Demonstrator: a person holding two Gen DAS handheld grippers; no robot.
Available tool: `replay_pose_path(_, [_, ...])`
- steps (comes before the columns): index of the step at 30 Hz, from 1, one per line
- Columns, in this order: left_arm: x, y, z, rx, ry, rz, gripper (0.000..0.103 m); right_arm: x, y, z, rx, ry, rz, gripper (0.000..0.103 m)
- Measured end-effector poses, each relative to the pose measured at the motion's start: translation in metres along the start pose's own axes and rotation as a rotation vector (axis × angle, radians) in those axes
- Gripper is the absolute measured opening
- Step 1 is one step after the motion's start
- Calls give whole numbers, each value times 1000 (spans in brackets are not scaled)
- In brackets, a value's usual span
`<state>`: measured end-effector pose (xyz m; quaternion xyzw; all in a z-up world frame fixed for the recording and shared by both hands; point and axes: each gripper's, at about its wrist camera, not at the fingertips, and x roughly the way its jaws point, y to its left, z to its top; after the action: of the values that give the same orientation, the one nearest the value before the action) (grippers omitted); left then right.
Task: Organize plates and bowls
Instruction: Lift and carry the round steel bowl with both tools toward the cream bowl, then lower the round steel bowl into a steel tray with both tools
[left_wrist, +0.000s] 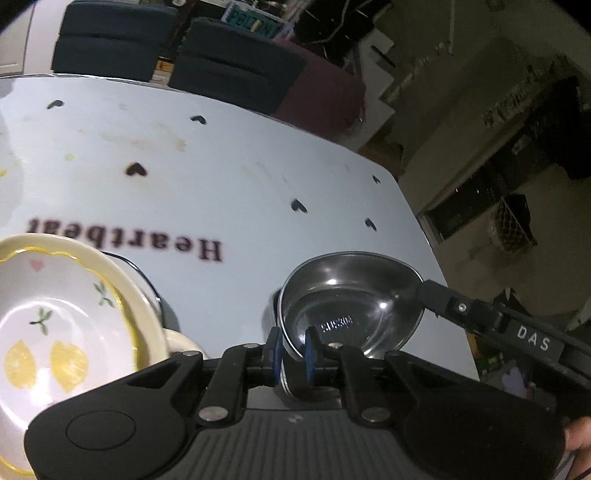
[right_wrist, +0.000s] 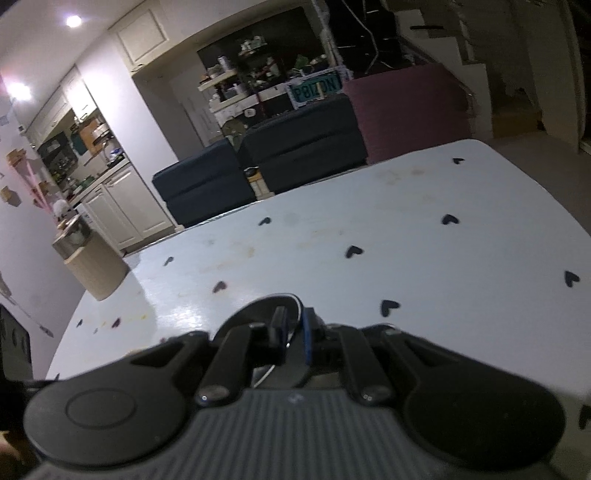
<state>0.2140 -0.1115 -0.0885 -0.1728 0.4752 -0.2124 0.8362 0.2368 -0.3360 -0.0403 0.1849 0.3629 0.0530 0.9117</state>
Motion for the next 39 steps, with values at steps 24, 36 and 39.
replay_pose_path(24, [38, -26, -21, 157, 141, 15, 17, 48, -16, -5, -28, 172, -149, 11])
replay_pose_path(36, [36, -29, -21, 206, 148, -3, 20, 77, -17, -3, -56, 244, -196, 10])
replay_pose_path(39, [34, -29, -22, 216, 151, -12, 20, 82, -15, -3, -68, 253, -214, 9])
